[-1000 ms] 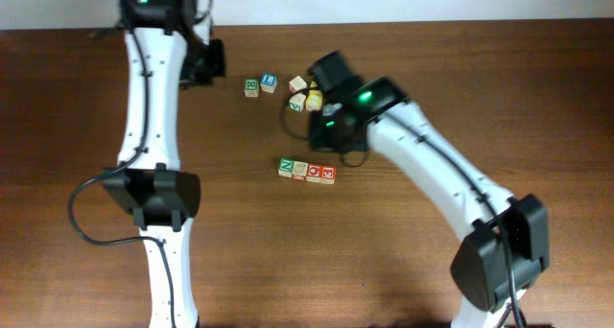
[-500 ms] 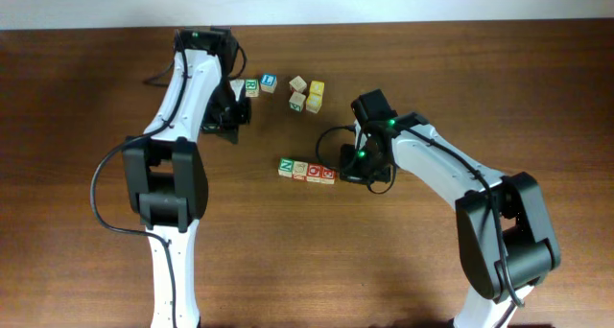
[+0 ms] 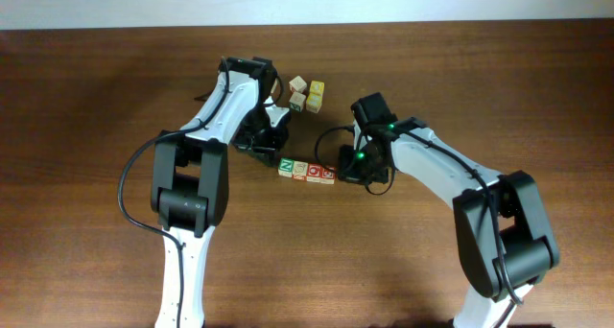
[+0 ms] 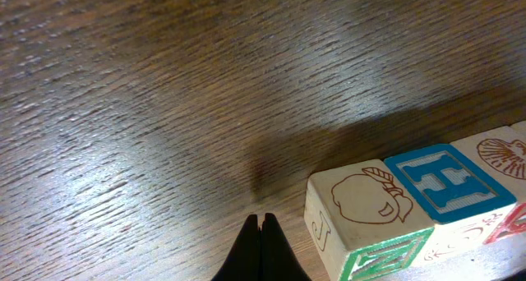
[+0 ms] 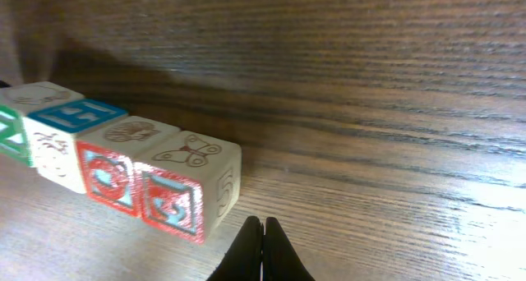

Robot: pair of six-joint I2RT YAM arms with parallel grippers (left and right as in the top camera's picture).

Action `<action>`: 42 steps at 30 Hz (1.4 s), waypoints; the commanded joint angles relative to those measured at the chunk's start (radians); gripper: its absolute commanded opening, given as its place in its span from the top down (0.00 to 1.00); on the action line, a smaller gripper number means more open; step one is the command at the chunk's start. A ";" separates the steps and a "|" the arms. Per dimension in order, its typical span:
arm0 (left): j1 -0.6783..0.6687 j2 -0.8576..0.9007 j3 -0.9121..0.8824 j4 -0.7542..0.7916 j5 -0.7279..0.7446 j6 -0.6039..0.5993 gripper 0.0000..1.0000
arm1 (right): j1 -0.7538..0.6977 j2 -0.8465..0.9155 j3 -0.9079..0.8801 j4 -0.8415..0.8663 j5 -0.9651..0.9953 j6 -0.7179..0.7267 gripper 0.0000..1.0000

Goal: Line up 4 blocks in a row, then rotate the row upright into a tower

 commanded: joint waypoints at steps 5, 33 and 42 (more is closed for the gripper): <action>-0.017 -0.023 -0.007 -0.038 0.036 0.023 1.00 | 0.045 0.037 -0.010 0.047 -0.028 0.023 0.95; -0.094 -0.023 -0.008 -0.019 -0.189 -0.303 0.79 | 0.011 0.035 0.006 0.078 -0.106 -0.030 0.95; -0.035 -0.026 0.079 -0.105 -0.256 -0.252 0.85 | -0.050 -0.058 0.163 -0.137 -0.120 -0.032 0.91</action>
